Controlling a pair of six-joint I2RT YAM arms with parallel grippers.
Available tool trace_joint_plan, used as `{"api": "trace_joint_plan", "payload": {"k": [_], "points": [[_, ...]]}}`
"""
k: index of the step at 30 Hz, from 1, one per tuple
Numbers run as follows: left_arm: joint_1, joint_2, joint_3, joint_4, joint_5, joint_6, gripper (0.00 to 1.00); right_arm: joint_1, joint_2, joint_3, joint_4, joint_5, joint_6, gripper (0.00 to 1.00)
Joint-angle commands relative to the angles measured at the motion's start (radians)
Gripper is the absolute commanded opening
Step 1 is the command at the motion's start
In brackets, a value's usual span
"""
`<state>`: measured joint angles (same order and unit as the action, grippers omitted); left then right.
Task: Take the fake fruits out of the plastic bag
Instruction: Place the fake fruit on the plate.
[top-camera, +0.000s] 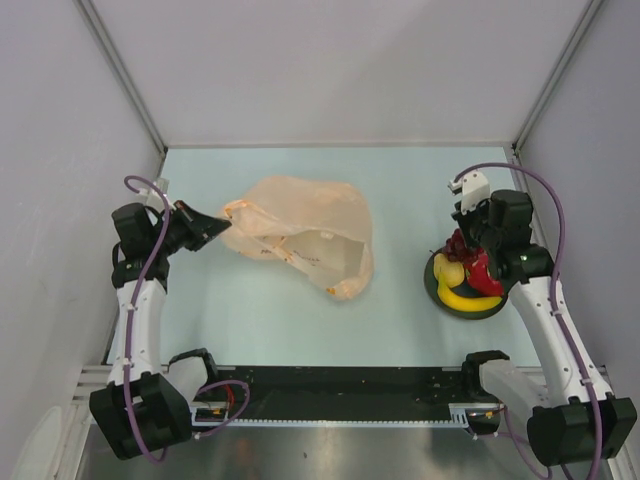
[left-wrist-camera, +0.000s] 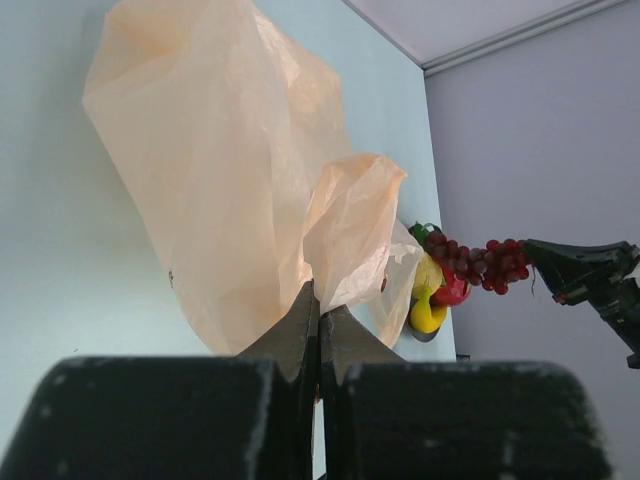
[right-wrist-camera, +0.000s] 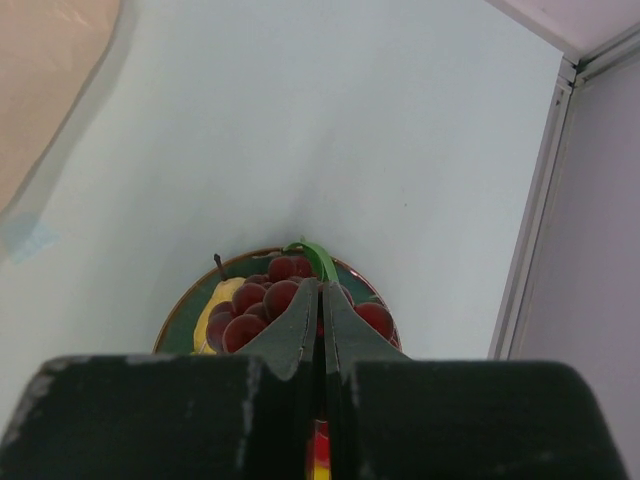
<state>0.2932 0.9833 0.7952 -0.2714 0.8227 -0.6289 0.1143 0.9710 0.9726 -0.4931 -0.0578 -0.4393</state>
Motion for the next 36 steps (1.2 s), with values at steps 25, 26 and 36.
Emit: {"api": "trace_joint_plan", "payload": {"k": [25,26,36], "points": [[0.011,-0.098,-0.045,0.044,0.029,-0.032,0.01,-0.005,-0.281,-0.255,-0.208,-0.053,-0.07,0.42],[0.011,-0.1,-0.045,0.041,0.032,-0.032,0.0,-0.005,-0.282,-0.256,-0.213,-0.047,-0.075,0.45],[0.011,-0.15,-0.08,0.024,0.03,-0.026,0.0,-0.005,-0.356,-0.22,-0.191,-0.085,-0.07,0.68]]}}
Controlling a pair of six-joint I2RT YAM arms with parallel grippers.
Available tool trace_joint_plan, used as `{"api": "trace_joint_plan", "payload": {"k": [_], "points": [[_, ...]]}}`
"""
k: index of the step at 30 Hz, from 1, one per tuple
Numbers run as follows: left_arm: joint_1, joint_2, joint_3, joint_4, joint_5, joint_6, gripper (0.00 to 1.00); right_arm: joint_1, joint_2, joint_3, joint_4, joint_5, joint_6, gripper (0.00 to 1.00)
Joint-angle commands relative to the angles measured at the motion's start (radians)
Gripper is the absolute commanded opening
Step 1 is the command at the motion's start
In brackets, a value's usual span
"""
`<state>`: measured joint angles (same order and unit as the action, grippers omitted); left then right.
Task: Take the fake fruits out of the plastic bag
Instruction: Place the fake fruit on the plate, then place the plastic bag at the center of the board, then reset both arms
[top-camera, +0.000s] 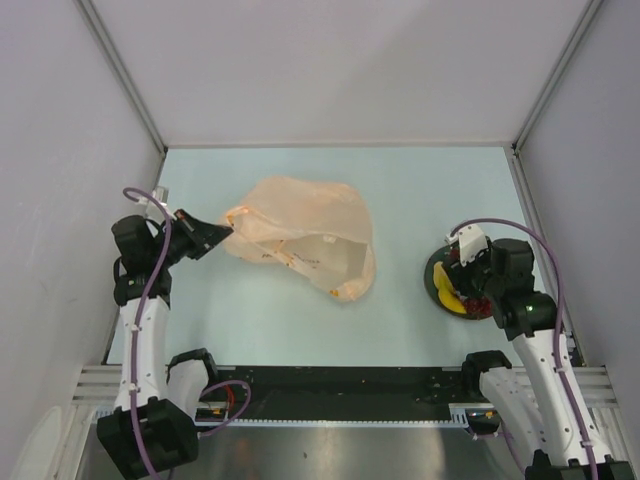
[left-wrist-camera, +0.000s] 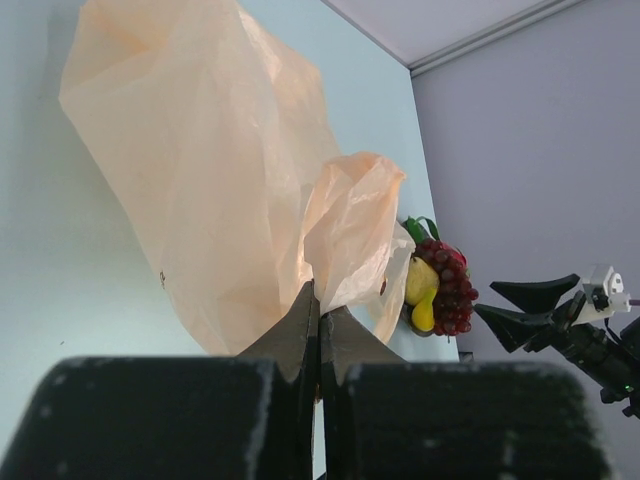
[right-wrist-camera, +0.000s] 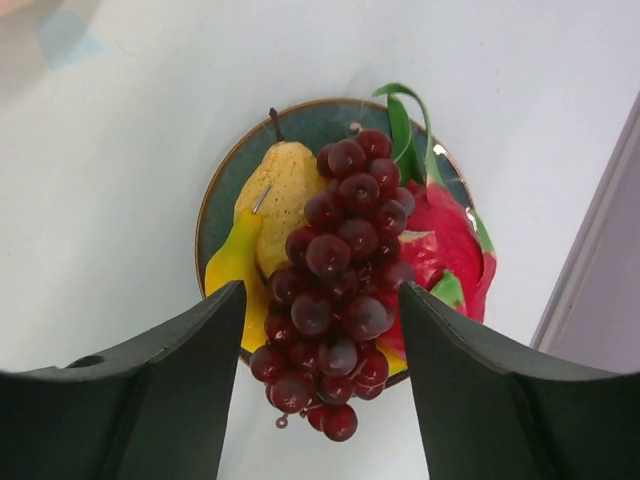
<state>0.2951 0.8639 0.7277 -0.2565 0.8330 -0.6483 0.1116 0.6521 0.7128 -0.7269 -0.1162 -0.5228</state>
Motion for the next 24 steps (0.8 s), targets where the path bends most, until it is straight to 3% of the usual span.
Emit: {"api": "trace_joint_plan", "payload": {"k": [1,3,7,11,15,19,21,24], "points": [[0.009,-0.032,-0.014,0.011,0.02,-0.005,0.0,-0.003,-0.037,0.072,0.053,-0.045,0.027,0.71],[0.009,-0.032,-0.013,0.013,0.015,-0.002,0.01,-0.001,-0.023,0.111,0.092,-0.054,0.05,0.8],[0.009,-0.01,0.018,0.017,0.012,0.01,0.01,0.0,0.09,0.235,0.115,-0.12,0.112,0.86],[0.009,0.026,0.099,-0.007,0.003,0.073,0.04,0.052,0.327,0.457,0.028,-0.181,0.167,0.9],[0.009,0.055,0.176,-0.047,-0.012,0.121,0.49,0.141,0.411,0.545,0.036,-0.111,0.187,0.97],[0.009,0.061,0.254,-0.108,-0.061,0.191,0.74,0.304,0.429,0.563,0.104,0.045,0.196,1.0],[0.009,0.05,0.298,-0.156,-0.092,0.255,1.0,0.359,0.449,0.574,0.113,0.12,0.204,0.99],[0.009,0.028,0.343,-0.214,-0.162,0.354,1.0,0.468,0.497,0.594,0.083,0.257,0.225,0.99]]}}
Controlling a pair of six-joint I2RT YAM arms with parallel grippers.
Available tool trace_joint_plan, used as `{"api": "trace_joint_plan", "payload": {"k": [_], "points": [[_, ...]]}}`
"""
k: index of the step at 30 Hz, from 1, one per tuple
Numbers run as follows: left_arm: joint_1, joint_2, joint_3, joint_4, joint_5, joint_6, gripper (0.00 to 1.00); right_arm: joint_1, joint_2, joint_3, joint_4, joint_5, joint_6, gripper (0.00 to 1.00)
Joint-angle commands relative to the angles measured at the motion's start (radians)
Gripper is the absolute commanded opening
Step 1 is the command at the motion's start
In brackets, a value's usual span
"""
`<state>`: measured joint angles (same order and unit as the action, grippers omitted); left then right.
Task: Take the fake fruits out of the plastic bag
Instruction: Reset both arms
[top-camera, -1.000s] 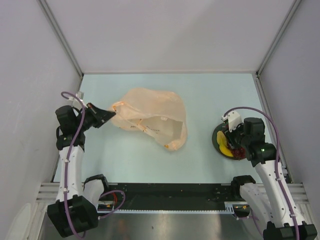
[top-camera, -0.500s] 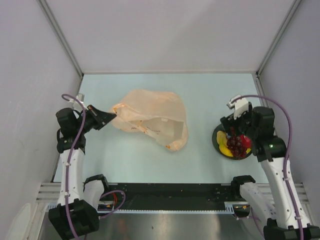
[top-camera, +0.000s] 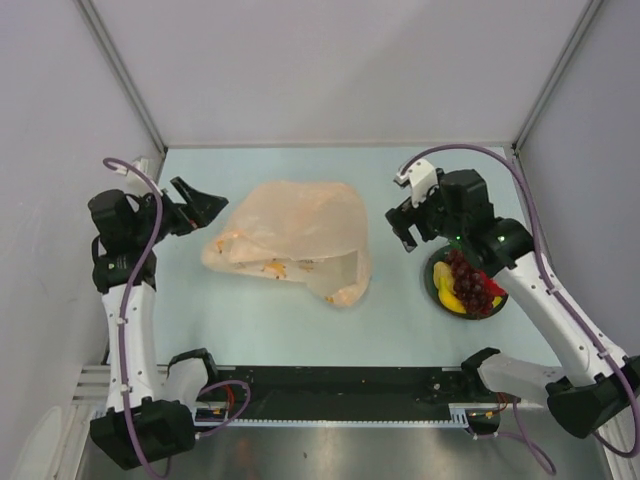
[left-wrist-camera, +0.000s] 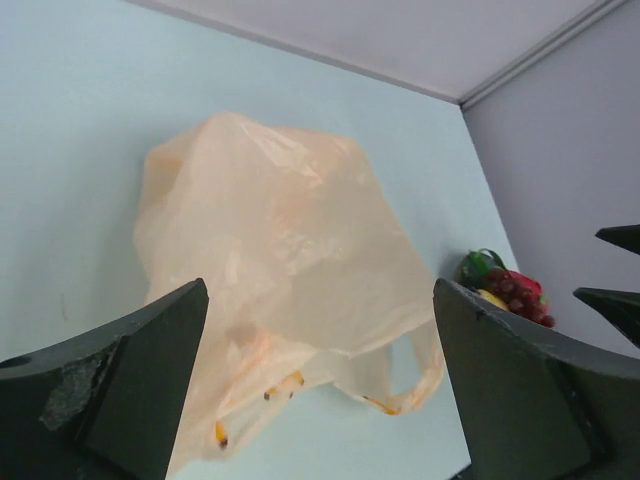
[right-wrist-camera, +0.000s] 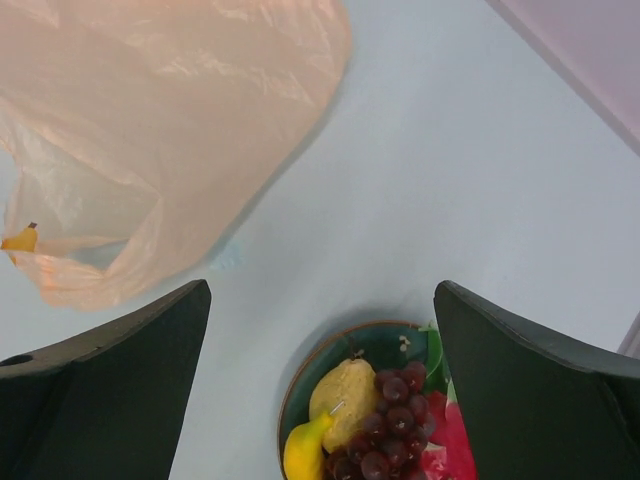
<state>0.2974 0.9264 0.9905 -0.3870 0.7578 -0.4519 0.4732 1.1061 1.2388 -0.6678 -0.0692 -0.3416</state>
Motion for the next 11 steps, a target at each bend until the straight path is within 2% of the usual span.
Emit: {"api": "trace_joint_plan", "payload": {"k": [1,4,6,11], "points": [[0.006,-0.044,0.089,-0.099,-0.128,0.185,1.0,0.137,0.057,0.085,0.013,0.239,0.064,1.0],[0.006,-0.07,0.109,-0.162,-0.208,0.274,1.0,0.217,0.115,0.134,-0.062,0.301,0.123,1.0],[0.006,-0.083,0.108,-0.188,-0.251,0.324,1.0,0.246,0.141,0.157,-0.122,0.272,0.159,1.0],[0.006,-0.144,0.063,-0.194,-0.268,0.352,1.0,0.288,0.179,0.198,-0.128,0.22,0.19,0.99]]}}
